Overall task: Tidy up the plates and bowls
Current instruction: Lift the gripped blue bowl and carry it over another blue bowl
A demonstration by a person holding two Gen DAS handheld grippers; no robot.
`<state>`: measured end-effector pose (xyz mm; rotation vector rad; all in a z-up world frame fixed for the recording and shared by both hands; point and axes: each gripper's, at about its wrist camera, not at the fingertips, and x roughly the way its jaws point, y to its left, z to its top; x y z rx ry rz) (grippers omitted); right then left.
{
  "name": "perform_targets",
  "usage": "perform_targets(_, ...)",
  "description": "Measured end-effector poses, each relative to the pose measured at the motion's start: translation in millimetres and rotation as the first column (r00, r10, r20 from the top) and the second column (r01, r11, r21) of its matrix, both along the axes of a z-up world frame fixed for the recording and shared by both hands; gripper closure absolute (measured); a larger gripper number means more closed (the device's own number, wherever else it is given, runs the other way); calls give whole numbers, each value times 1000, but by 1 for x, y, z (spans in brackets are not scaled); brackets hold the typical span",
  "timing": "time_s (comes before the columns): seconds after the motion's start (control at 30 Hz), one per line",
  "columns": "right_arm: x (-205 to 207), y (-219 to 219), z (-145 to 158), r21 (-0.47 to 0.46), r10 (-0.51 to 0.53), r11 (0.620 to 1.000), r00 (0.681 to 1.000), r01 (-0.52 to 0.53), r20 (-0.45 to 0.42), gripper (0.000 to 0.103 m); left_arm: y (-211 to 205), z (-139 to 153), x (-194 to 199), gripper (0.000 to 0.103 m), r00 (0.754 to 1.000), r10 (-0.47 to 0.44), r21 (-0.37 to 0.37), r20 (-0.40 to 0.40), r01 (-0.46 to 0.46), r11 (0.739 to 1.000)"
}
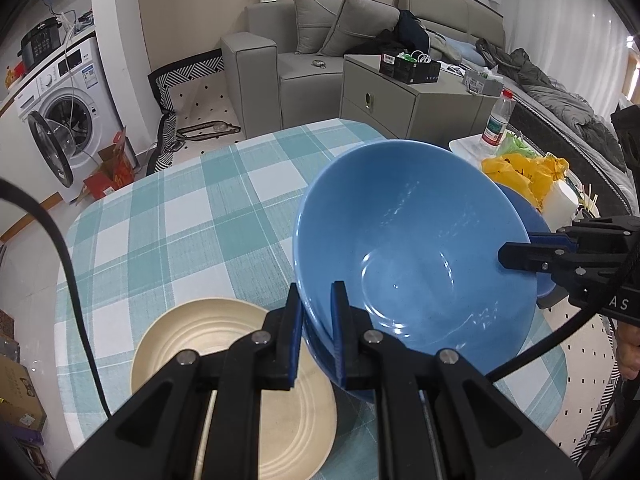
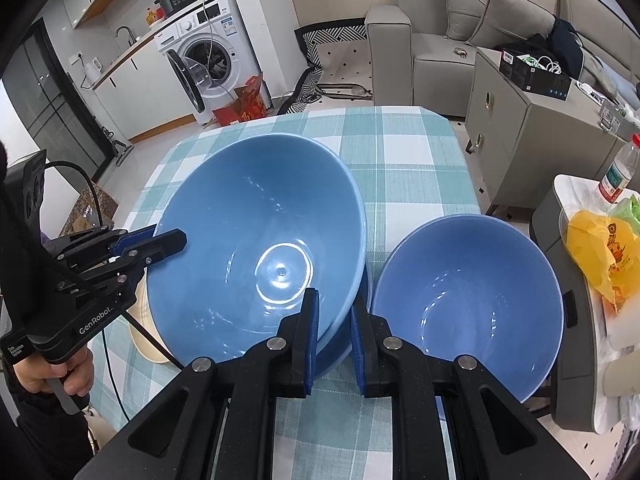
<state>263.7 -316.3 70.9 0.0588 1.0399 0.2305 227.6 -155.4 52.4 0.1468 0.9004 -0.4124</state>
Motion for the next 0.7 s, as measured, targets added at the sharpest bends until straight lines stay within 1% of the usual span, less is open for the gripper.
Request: perform_targets(0.7,8,4,-29,-25,20,999,998,-21,-56,88,1,-28,1,91,998,-1,27,-55,2,1000)
